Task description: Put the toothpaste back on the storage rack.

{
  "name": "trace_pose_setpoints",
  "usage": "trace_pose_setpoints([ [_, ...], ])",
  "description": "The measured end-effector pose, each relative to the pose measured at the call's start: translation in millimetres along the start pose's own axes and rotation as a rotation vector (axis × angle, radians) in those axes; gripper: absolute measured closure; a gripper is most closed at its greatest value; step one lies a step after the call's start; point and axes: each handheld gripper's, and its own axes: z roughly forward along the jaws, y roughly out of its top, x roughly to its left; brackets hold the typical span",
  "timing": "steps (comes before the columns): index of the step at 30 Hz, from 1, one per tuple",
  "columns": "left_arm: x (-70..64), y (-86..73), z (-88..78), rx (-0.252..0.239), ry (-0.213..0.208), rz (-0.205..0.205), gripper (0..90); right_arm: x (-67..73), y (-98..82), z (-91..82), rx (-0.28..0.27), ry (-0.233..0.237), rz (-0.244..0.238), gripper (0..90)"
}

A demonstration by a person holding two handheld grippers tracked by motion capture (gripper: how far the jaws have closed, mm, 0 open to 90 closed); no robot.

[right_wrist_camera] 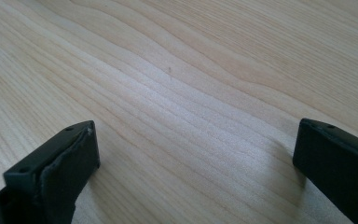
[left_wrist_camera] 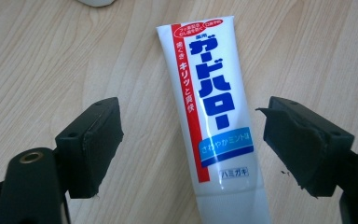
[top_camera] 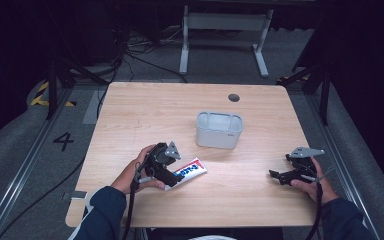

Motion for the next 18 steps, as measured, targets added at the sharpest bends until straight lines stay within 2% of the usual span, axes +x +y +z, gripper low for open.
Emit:
trace_pose_setpoints([
  [2, 0.3, 2.9, 3.7, 0.020, -0.001, -0.003, 20.0, 0.0, 0.0, 0.0, 0.000, 0.000, 0.000, 0.5],
  [4, 0.7, 6.7, 8.6, 0.066, 0.003, -0.001, 20.1, 0.0, 0.0, 0.0, 0.000, 0.000, 0.000, 0.4],
  [9, 0.4, 12.2, 14.9, 0.090, -0.010, -0.009, 20.5, 0.0, 0.0, 0.0, 0.000, 0.000, 0.000, 0.5],
  [12, -0.5, 17.8, 20.9, 0.116, -0.021, 0.003, 20.5, 0.0, 0.0, 0.0, 0.000, 0.001, 0.000, 0.5],
  [18, -2.5, 26.5, 33.8, 0.181, -0.012, 0.015, 22.0, -0.1, 0.1, -0.1, 0.001, 0.002, -0.001, 0.5],
])
